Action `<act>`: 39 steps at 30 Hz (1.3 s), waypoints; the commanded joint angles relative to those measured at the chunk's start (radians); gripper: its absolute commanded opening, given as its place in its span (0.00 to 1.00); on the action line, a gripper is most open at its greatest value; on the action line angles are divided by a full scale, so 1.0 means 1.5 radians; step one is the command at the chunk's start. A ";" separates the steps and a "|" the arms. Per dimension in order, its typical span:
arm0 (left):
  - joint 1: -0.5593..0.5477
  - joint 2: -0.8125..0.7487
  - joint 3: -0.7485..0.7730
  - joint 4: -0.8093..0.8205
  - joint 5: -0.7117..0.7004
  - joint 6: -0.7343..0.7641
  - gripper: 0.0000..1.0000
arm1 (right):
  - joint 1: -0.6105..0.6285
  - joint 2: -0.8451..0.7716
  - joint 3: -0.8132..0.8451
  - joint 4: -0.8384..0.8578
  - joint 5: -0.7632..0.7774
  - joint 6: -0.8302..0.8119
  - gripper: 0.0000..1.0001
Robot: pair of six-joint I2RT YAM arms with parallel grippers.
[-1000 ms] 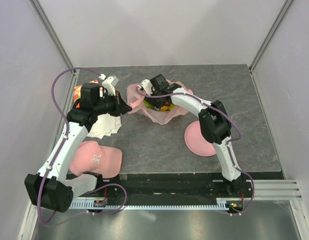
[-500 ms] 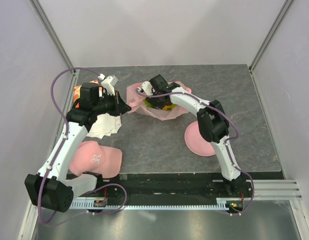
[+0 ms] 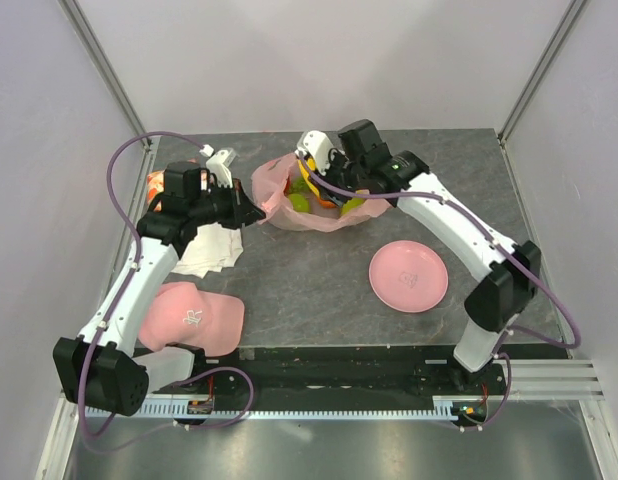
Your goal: Take the fake fruits out of the plastic bag
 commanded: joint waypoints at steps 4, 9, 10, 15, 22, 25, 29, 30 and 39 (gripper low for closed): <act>0.004 0.002 0.039 0.030 0.014 0.014 0.02 | -0.004 -0.184 -0.062 -0.043 -0.102 0.054 0.21; 0.004 0.006 0.053 0.031 0.008 0.024 0.02 | -0.003 -0.294 -0.016 -0.248 -0.220 -0.001 0.21; 0.004 0.007 0.054 0.030 0.007 0.024 0.01 | -0.001 -0.302 -0.018 -0.332 -0.216 -0.021 0.20; 0.004 0.002 0.047 0.034 0.011 0.021 0.02 | -0.002 -0.377 -0.141 -0.438 -0.154 -0.119 0.14; 0.004 -0.024 0.025 0.036 0.000 0.027 0.02 | -0.005 -0.418 -0.342 -0.436 -0.121 -0.100 0.13; 0.004 -0.031 0.025 0.032 -0.004 0.030 0.02 | -0.005 -0.395 -0.391 -0.388 -0.116 -0.085 0.13; 0.004 -0.037 0.024 0.028 -0.007 0.033 0.02 | -0.014 -0.343 -0.418 -0.298 -0.030 -0.060 0.12; 0.004 -0.039 0.023 0.028 -0.008 0.033 0.02 | -0.020 -0.332 -0.422 -0.274 -0.022 -0.063 0.12; 0.011 -0.043 0.019 0.026 -0.015 0.037 0.02 | -0.079 -0.238 -0.466 -0.206 0.069 -0.028 0.09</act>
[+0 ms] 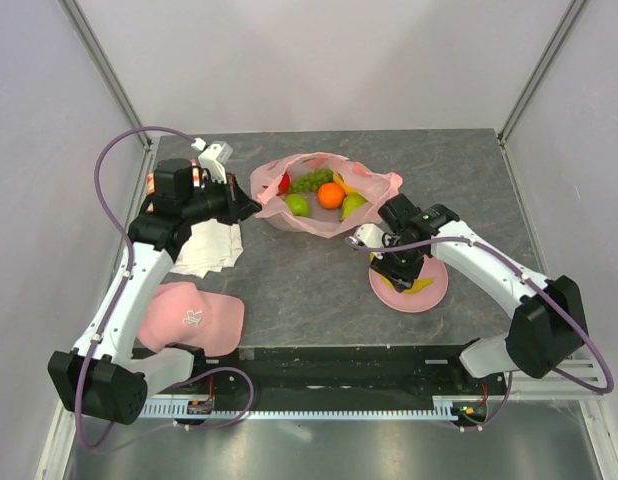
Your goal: Take the fake fruits out of the plastic bag
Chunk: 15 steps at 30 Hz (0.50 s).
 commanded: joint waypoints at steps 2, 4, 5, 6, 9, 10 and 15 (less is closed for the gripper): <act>0.009 -0.013 -0.002 0.017 -0.008 0.022 0.02 | -0.032 0.019 -0.020 0.036 0.042 0.091 0.03; 0.010 -0.011 -0.004 0.016 -0.008 0.021 0.02 | -0.036 0.027 -0.021 0.055 0.024 0.145 0.03; 0.011 -0.009 -0.005 0.017 -0.008 0.021 0.02 | -0.037 0.027 -0.021 0.063 0.008 0.167 0.08; 0.011 -0.009 -0.004 0.017 -0.008 0.021 0.02 | -0.038 0.025 -0.019 0.081 -0.001 0.192 0.09; 0.011 -0.003 -0.005 0.014 -0.003 0.019 0.02 | -0.038 0.056 0.001 0.089 -0.028 0.242 0.08; 0.011 -0.001 -0.003 0.014 -0.001 0.018 0.02 | -0.038 0.069 0.012 0.087 -0.032 0.255 0.08; 0.012 0.006 -0.002 0.014 -0.002 0.019 0.02 | -0.038 0.148 0.033 0.098 -0.023 0.305 0.00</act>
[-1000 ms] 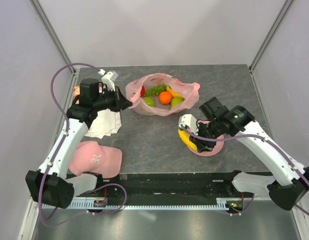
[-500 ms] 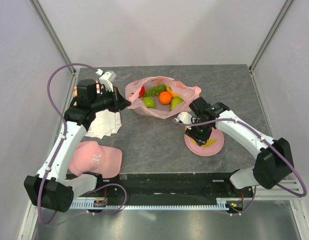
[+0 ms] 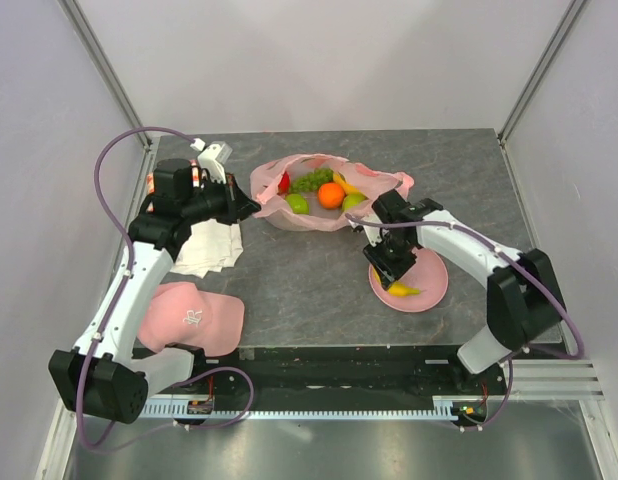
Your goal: Take the fake fruits out of the plastic bag
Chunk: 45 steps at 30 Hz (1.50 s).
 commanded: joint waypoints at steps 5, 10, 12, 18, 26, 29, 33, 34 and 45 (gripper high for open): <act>0.011 0.009 0.005 0.007 -0.010 0.027 0.02 | -0.003 0.070 0.038 0.031 0.041 0.169 0.00; 0.014 0.021 0.015 0.007 -0.010 0.031 0.02 | -0.003 0.083 0.045 0.036 0.038 0.210 0.00; 0.014 0.026 0.021 0.006 -0.010 0.032 0.02 | -0.004 0.095 0.047 0.040 0.021 0.213 0.00; 0.015 0.042 0.038 0.004 -0.010 0.034 0.02 | -0.003 0.087 0.054 0.024 -0.023 0.231 0.00; 0.015 0.036 0.035 -0.009 -0.016 0.047 0.02 | -0.003 0.110 0.054 0.026 -0.114 0.250 0.04; 0.015 0.034 0.029 -0.010 -0.013 0.046 0.02 | -0.004 0.129 0.061 0.033 -0.112 0.253 0.07; 0.015 0.035 0.027 -0.009 -0.012 0.042 0.02 | -0.003 0.137 0.067 0.043 -0.138 0.250 0.31; 0.015 0.035 0.027 -0.008 -0.011 0.042 0.02 | -0.004 0.136 0.068 0.044 -0.136 0.251 0.36; 0.015 0.034 0.026 0.005 -0.012 0.040 0.02 | -0.014 0.090 0.092 -0.007 -0.072 0.173 0.98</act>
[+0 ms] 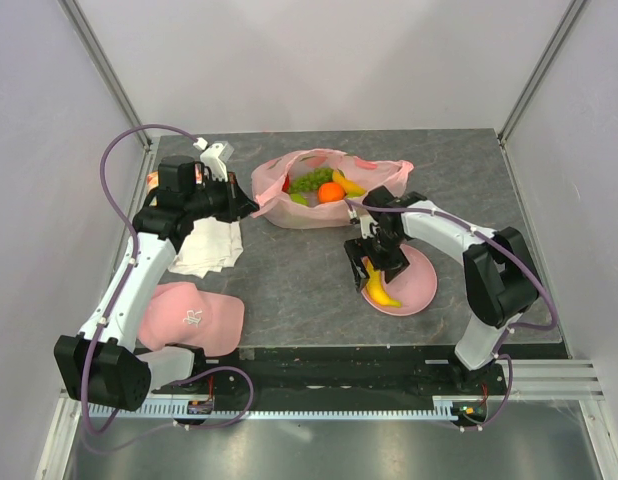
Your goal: Take the fake fruits out of the plastic bag
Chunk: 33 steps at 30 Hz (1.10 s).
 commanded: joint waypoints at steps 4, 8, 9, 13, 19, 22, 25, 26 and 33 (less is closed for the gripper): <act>0.004 -0.011 0.009 0.027 0.004 0.012 0.02 | -0.015 -0.067 0.082 -0.059 0.023 -0.109 0.98; 0.005 -0.018 0.009 0.034 0.010 0.006 0.02 | -0.016 -0.106 0.154 -0.184 0.023 -0.275 0.98; 0.004 -0.019 0.008 0.035 0.008 0.005 0.02 | -0.015 -0.129 0.167 -0.211 0.016 -0.314 0.98; 0.005 -0.025 0.004 0.046 0.006 0.003 0.02 | -0.030 -0.208 0.270 -0.333 -0.084 -0.550 0.95; 0.006 -0.054 -0.017 0.027 0.043 -0.004 0.02 | -0.030 -0.187 0.412 -0.208 -0.156 -0.454 0.75; 0.007 -0.082 -0.039 0.013 0.057 0.019 0.02 | -0.028 -0.128 0.408 -0.068 -0.162 -0.397 0.62; 0.010 -0.100 -0.058 0.006 0.078 0.036 0.02 | -0.018 -0.056 0.412 0.041 -0.145 -0.392 0.53; 0.012 -0.103 -0.063 0.006 0.086 0.037 0.01 | -0.015 -0.014 0.419 0.071 -0.144 -0.394 0.52; 0.019 -0.121 -0.083 -0.025 0.126 0.071 0.02 | 0.006 0.142 0.468 0.084 -0.021 -0.411 0.35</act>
